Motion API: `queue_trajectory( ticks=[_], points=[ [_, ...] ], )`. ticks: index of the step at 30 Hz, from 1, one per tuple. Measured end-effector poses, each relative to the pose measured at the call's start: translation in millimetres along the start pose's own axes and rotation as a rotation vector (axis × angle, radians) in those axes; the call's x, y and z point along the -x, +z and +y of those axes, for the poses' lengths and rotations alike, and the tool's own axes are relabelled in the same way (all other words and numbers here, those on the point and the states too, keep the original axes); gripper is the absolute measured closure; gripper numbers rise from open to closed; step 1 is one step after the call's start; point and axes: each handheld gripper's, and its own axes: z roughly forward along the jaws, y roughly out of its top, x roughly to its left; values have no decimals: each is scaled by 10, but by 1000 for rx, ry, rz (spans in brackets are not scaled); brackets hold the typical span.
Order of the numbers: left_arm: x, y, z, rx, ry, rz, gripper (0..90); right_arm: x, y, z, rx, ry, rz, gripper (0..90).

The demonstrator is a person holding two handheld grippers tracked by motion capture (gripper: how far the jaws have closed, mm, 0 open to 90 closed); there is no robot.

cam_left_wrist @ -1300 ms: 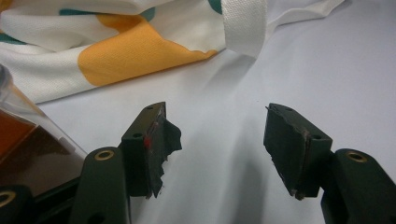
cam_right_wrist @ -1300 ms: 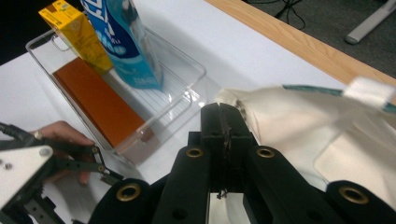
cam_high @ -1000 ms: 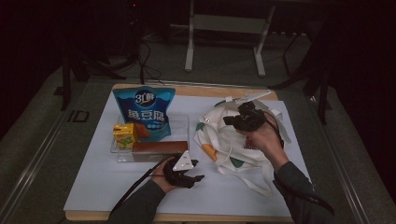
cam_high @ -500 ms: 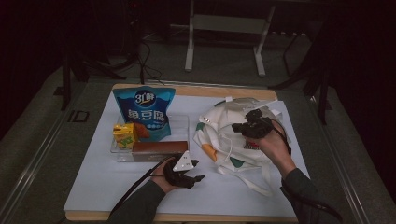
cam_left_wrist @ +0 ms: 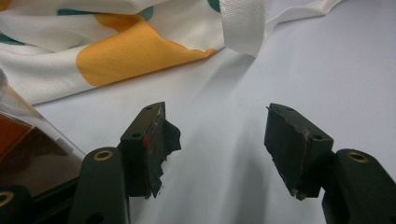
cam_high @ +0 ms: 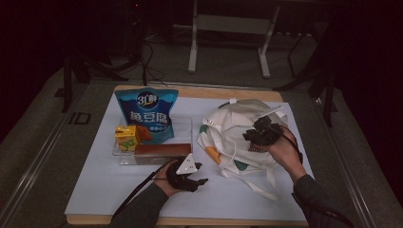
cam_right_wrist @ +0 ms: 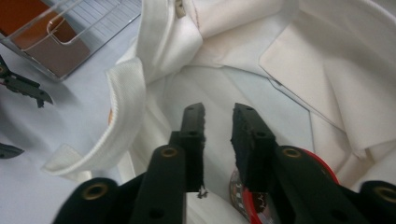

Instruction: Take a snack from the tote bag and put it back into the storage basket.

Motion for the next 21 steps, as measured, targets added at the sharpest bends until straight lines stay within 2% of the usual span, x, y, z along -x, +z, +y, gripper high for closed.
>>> queue_trajectory(
  ticks=[4,8,18,21],
  points=[
    [1,0,1,-2,1,1,395,46,-15,-31,-8,2,7,629],
    [2,1,2,-4,2,2,394,87,-15,-58,-26,4,-4,567],
    [6,7,3,-8,5,3,393,210,16,-147,-73,24,-46,466],
    [8,11,5,-12,7,4,393,232,16,-163,-83,16,-60,438]
  ],
)
